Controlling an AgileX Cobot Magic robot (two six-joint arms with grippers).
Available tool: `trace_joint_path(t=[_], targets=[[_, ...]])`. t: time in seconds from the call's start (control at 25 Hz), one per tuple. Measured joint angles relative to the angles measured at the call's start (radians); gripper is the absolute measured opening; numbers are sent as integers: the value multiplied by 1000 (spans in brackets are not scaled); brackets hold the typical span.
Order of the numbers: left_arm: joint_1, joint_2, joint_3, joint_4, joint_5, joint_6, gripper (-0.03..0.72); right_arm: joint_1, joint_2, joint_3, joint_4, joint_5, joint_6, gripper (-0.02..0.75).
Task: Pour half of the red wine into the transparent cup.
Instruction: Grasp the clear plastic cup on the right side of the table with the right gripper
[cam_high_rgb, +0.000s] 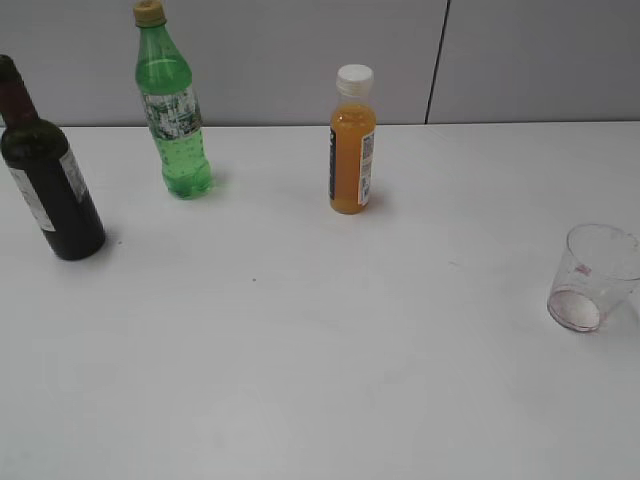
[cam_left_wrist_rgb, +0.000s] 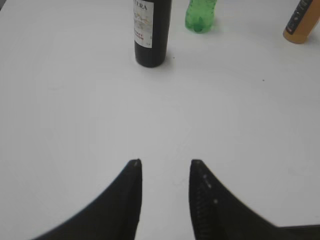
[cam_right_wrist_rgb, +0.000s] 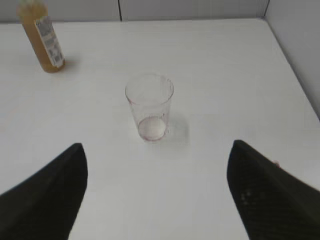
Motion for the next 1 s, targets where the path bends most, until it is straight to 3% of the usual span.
trace_joint_path(t=[0.28,1.0], targets=[[0,0,0,-1,0,0,239,0,79,8,7,-292,0,666],[0,0,0,-2,0,0,239,0,462,260,41,-953,66,647]])
